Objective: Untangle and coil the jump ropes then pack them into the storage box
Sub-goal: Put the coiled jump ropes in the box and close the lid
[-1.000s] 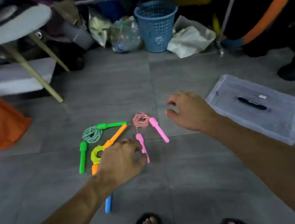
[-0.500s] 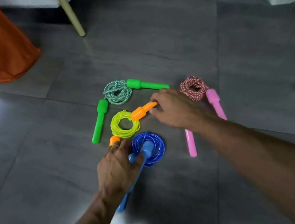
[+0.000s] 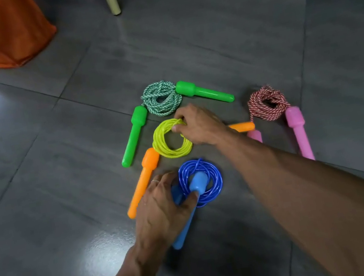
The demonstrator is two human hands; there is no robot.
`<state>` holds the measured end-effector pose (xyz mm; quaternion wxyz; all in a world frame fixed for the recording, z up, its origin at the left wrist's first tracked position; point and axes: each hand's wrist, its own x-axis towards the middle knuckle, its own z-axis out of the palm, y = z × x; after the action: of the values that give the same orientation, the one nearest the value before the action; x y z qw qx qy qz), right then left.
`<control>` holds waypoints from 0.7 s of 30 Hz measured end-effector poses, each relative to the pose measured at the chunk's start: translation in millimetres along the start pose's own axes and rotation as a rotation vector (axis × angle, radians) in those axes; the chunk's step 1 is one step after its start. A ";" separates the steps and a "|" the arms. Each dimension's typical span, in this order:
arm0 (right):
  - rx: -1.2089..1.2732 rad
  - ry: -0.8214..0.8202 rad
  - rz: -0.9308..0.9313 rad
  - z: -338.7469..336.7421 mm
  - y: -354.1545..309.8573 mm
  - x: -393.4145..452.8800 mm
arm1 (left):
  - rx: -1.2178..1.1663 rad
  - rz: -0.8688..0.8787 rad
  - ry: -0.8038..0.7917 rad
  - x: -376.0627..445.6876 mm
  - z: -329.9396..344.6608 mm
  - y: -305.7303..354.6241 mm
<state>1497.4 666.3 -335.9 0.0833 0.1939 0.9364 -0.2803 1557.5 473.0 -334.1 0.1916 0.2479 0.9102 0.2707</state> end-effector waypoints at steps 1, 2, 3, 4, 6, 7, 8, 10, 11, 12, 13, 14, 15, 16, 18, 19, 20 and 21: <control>0.029 0.023 0.008 -3.9 3.0 -1.2 | -0.027 -0.008 0.003 2.0 0.3 2.9; 0.057 0.049 0.019 -8.1 5.7 -2.8 | -0.061 -0.019 -0.006 5.3 1.4 5.6; 0.080 0.068 0.035 -12.4 7.7 -5.3 | -0.098 -0.029 -0.021 9.7 2.8 8.9; 0.096 0.082 0.049 -16.4 9.3 -7.8 | -0.127 -0.046 -0.047 14.6 3.7 13.1; 0.117 0.109 0.058 -22.4 11.6 -13.9 | -0.176 -0.105 -0.121 23.7 4.9 20.5; 0.127 0.126 0.054 -25.4 12.6 -18.0 | -0.218 -0.141 -0.156 27.1 5.4 23.9; 0.137 0.144 0.047 -28.7 14.1 -22.4 | -0.274 -0.168 -0.177 29.9 6.3 26.6; 0.151 0.177 0.017 -37.2 17.0 -32.1 | -0.373 -0.174 -0.179 31.9 7.5 29.3; 0.154 0.194 -0.002 -42.1 18.5 -37.3 | -0.396 -0.156 -0.169 31.0 6.7 31.1; 0.158 0.213 -0.019 -48.2 20.0 -42.9 | -0.394 -0.125 -0.161 29.7 5.4 32.0; 0.168 0.234 -0.031 -55.0 21.1 -49.0 | -0.383 -0.091 -0.159 28.1 3.0 34.0; 0.184 0.257 -0.039 -62.0 21.9 -55.1 | -0.364 -0.056 -0.159 26.4 0.0 35.4; 0.204 0.279 -0.045 -69.6 22.0 -61.5 | -0.347 -0.022 -0.157 24.6 -4.0 37.5; 0.220 0.304 -0.052 -77.3 21.9 -68.0 | -0.338 0.010 -0.149 22.7 -8.5 40.6; 0.227 0.360 -0.061 -93.4 21.2 -82.1 | -0.339 0.065 -0.114 19.9 -18.1 49.9; 0.221 0.387 -0.063 -101.9 20.7 -89.4 | -0.335 0.085 -0.096 18.8 -24.4 56.6; 0.216 0.414 -0.064 -110.5 20.4 -97.0 | -0.328 0.102 -0.078 17.7 -31.8 64.1; 0.214 0.436 -0.059 -119.8 20.2 -105.1 | -0.324 0.121 -0.058 16.9 -39.4 72.2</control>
<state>1595.7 715.3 -218.8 -0.1502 0.2302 0.9025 -0.3315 1550.0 519.5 -264.6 0.2385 0.2760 0.8322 0.4176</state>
